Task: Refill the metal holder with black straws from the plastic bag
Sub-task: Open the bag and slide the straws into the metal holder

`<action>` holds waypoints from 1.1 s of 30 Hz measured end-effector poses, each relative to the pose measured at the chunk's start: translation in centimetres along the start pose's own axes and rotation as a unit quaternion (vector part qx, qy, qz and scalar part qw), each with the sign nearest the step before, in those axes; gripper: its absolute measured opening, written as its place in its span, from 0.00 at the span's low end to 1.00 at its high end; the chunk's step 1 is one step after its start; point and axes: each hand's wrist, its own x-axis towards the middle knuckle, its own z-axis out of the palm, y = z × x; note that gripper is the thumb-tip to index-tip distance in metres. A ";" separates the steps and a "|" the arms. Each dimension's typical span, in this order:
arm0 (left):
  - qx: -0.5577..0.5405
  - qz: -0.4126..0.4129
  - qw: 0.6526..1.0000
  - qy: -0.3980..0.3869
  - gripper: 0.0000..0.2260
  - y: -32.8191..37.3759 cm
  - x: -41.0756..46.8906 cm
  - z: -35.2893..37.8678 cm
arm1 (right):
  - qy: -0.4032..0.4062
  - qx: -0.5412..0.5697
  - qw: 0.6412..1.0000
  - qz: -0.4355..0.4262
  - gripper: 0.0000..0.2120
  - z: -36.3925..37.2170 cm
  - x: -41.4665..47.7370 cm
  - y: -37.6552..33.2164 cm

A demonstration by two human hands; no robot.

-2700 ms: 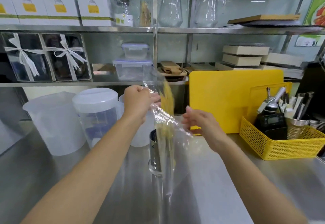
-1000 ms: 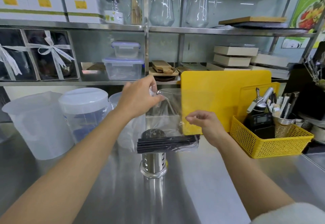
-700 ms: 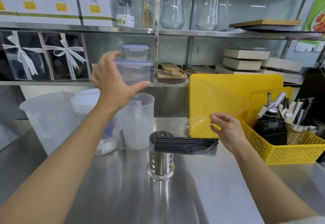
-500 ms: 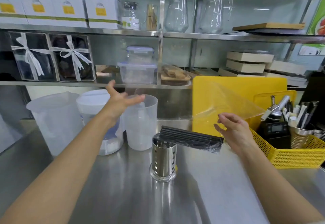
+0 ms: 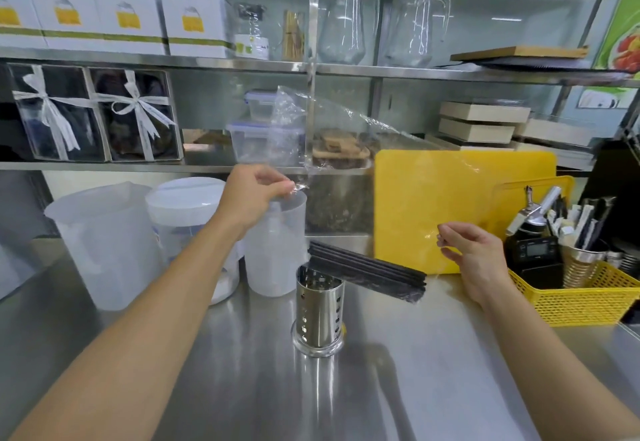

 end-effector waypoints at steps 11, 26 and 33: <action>-0.036 -0.013 0.999 -0.034 0.02 1.4 0.5 0.0 | 0.024 0.011 0.999 0.034 0.05 -0.6 -0.5 1.0; -0.079 -0.008 0.997 -0.022 0.05 3.9 0.5 1.0 | -0.026 0.112 0.977 0.177 0.06 0.7 -3.1 5.6; -0.103 -0.081 0.991 0.007 0.05 1.8 0.1 0.9 | 0.049 0.188 0.977 0.087 0.11 2.0 -1.6 3.0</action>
